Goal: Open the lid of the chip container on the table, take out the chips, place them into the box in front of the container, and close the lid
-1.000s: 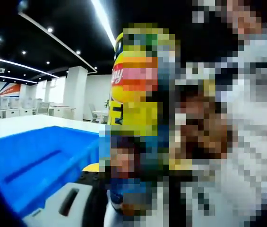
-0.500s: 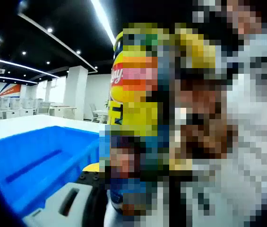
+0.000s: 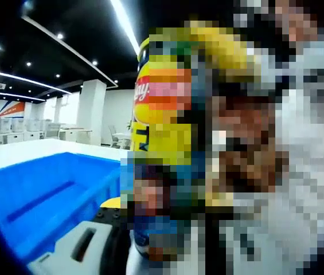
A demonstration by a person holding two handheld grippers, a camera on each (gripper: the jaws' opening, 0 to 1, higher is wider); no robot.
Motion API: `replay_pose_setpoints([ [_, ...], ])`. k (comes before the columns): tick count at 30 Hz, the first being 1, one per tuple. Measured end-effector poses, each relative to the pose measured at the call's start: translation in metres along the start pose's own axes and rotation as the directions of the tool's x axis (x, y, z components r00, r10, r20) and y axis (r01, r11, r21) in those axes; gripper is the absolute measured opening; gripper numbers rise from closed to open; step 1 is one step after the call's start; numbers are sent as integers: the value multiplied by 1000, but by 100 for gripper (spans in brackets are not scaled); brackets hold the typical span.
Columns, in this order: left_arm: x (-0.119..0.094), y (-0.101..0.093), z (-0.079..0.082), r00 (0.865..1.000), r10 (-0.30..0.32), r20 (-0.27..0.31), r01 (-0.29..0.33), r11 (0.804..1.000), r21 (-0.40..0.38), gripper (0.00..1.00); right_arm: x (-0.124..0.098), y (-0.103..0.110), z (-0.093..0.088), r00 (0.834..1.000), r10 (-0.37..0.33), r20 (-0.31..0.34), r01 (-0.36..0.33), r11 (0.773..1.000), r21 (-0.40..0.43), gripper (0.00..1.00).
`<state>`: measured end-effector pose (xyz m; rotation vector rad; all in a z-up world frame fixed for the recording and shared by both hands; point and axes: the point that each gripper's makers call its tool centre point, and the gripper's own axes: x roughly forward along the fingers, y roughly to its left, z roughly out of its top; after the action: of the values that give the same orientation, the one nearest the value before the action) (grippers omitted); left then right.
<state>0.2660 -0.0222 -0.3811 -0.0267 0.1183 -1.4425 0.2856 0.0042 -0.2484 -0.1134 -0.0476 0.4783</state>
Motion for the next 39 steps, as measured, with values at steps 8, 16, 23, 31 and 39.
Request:
replay_pose_setpoints([
  [8,1,0,-1,1000,5,-27,-4,1000,31,47,1,0,0,1000,-3,4,3,1000,-22,51],
  [16,0,1,-2,999,21,-36,-19,998,53,47,0,-1,-1,1000,-2,5,2,1000,17,48],
  [23,0,1,-2,999,23,-35,-21,998,53,47,-1,-2,-2,999,-1,-41,6,994,113,46],
  [31,-1,1,-2,999,29,-37,-26,998,62,47,0,-3,0,998,25,-56,-10,970,242,45],
  [39,-3,3,-1,999,34,-34,-32,998,57,47,1,-3,1,999,24,-37,-16,979,202,46],
])
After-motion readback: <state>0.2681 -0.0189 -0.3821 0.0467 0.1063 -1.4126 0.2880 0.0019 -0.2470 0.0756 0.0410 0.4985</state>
